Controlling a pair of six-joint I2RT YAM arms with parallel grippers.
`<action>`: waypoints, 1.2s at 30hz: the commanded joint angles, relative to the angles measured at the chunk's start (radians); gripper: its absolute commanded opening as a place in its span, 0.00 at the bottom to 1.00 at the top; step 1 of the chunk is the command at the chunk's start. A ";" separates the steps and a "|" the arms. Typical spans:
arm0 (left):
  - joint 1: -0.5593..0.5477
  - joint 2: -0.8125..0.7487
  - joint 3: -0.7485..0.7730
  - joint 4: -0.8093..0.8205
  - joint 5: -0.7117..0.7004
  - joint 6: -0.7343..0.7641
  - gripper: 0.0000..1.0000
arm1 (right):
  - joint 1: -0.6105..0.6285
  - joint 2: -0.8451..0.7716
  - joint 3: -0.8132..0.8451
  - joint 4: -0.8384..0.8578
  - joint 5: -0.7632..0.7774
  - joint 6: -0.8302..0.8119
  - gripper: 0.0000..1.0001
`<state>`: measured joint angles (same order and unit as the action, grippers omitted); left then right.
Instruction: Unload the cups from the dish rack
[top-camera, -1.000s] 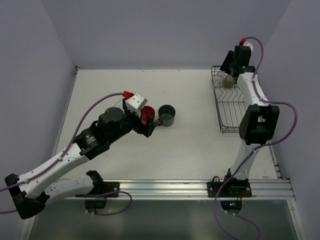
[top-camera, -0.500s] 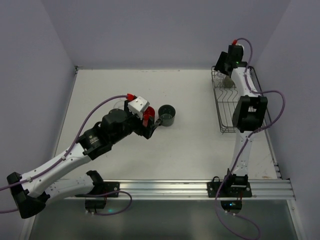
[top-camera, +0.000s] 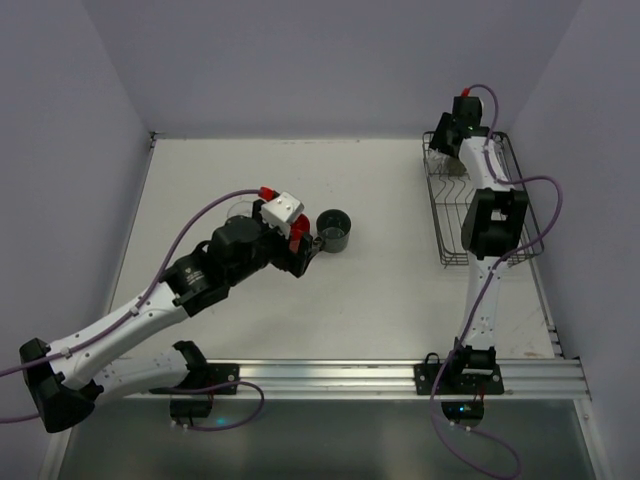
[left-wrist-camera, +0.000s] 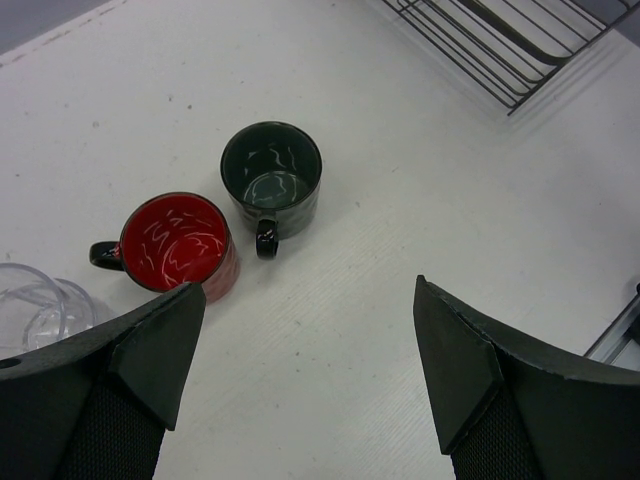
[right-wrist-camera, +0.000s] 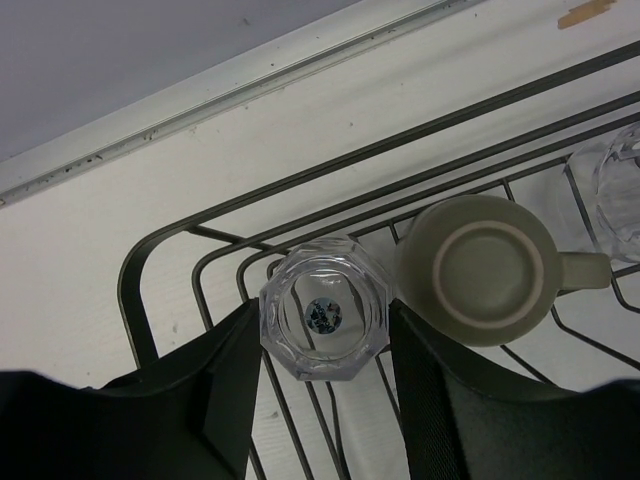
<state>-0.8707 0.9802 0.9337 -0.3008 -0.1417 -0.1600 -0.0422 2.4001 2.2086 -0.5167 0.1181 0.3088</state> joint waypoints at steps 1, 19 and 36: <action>0.010 0.006 0.004 0.043 -0.004 0.024 0.91 | -0.005 -0.039 0.008 0.027 0.014 -0.019 0.35; 0.012 0.009 0.008 0.343 0.201 -0.277 0.88 | 0.030 -1.013 -1.000 0.603 -0.276 0.286 0.31; 0.009 0.049 -0.256 0.744 0.370 -0.677 0.77 | 0.326 -1.552 -1.871 1.290 -0.683 0.882 0.31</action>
<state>-0.8642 1.0134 0.6743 0.3073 0.2066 -0.7624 0.2710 0.8989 0.3336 0.5659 -0.5137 1.0973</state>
